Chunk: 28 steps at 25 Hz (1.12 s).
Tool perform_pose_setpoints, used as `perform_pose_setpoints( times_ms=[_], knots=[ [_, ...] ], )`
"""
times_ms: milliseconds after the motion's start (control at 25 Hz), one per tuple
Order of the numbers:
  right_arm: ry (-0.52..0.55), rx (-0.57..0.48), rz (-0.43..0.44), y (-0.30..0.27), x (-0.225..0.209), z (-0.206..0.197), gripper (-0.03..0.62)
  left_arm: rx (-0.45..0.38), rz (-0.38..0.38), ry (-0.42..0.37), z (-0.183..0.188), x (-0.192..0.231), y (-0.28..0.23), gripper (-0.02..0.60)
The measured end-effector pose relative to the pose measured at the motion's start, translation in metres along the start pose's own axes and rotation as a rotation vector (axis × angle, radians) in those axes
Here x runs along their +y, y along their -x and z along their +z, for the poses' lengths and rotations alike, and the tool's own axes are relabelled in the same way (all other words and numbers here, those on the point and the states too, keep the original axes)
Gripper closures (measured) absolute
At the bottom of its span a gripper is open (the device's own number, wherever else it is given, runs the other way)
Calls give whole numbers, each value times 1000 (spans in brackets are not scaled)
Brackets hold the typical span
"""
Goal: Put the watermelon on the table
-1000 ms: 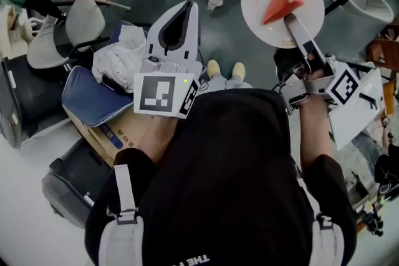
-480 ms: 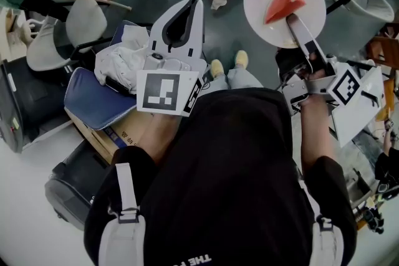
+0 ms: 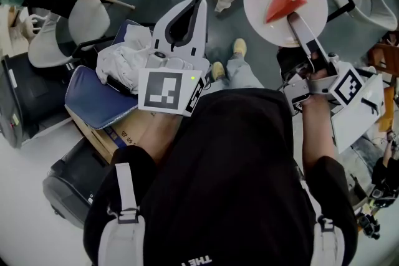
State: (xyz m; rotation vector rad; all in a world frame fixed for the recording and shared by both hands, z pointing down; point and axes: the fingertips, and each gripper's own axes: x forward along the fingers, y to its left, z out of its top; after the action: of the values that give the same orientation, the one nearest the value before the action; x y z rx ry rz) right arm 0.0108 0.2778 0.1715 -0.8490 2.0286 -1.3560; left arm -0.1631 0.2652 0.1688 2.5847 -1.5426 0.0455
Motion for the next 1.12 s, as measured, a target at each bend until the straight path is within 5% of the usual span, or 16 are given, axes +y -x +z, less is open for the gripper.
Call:
perform_pose_setpoints(
  times_ms=[1120],
  knots=[
    [-54, 18, 39, -48, -57, 114, 576, 37, 19, -34, 16, -8, -137, 571]
  ],
)
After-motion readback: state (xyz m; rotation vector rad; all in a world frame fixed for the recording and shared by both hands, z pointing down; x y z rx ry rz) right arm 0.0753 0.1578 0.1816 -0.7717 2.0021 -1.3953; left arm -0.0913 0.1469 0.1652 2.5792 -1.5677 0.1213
